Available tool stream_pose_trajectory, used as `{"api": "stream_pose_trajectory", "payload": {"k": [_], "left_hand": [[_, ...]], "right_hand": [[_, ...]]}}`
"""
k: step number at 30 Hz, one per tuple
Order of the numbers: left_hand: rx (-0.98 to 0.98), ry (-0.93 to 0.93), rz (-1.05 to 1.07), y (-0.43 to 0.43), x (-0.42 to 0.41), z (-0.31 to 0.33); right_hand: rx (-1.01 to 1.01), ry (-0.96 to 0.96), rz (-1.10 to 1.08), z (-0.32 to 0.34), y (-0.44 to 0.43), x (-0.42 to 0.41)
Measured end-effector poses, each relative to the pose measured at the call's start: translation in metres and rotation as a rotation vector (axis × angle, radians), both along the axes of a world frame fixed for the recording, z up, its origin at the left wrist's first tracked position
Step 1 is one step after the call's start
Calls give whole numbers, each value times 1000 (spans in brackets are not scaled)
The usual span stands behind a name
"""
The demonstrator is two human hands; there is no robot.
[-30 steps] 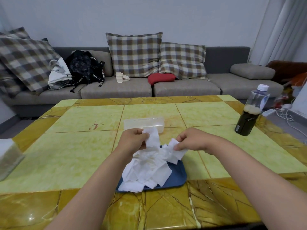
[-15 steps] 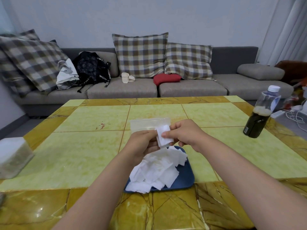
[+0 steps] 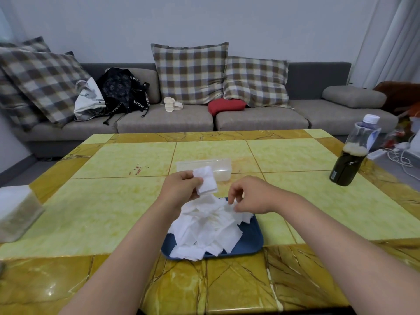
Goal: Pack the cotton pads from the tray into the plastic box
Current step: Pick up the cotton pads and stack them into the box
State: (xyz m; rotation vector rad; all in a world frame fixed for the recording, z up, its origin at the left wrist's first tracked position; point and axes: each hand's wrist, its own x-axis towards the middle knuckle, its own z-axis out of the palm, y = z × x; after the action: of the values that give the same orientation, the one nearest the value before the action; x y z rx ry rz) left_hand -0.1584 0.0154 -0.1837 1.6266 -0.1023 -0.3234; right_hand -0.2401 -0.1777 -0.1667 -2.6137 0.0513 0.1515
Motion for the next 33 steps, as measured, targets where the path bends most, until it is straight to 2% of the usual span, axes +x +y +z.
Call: {"api": "stream_pose_trajectory", "payload": {"k": [3, 7, 11, 13, 20, 22, 29, 33], "left_hand": [[28, -23, -11, -4, -1, -1], [72, -66, -19, -9, -6, 0], [104, -90, -20, -10, -9, 1], [100, -103, -11, -9, -9, 3], [-77, 36, -3, -6, -6, 4], [-121, 72, -33, -7, -8, 5], [-248, 138, -129, -5, -10, 9], [-261, 117, -155, -1, -9, 11]], "right_hand": [[-63, 79, 163, -4, 11, -9], [-227, 62, 211, -16, 22, -13], [-156, 0, 145, -8, 15, -16], [-18, -31, 106, -1, 9, -17], [761, -118, -188, 21, -4, -11], [858, -124, -231, 24, 2, -8], [701, -180, -401, 19, 24, 11], [638, -224, -424, 19, 30, 19]]}}
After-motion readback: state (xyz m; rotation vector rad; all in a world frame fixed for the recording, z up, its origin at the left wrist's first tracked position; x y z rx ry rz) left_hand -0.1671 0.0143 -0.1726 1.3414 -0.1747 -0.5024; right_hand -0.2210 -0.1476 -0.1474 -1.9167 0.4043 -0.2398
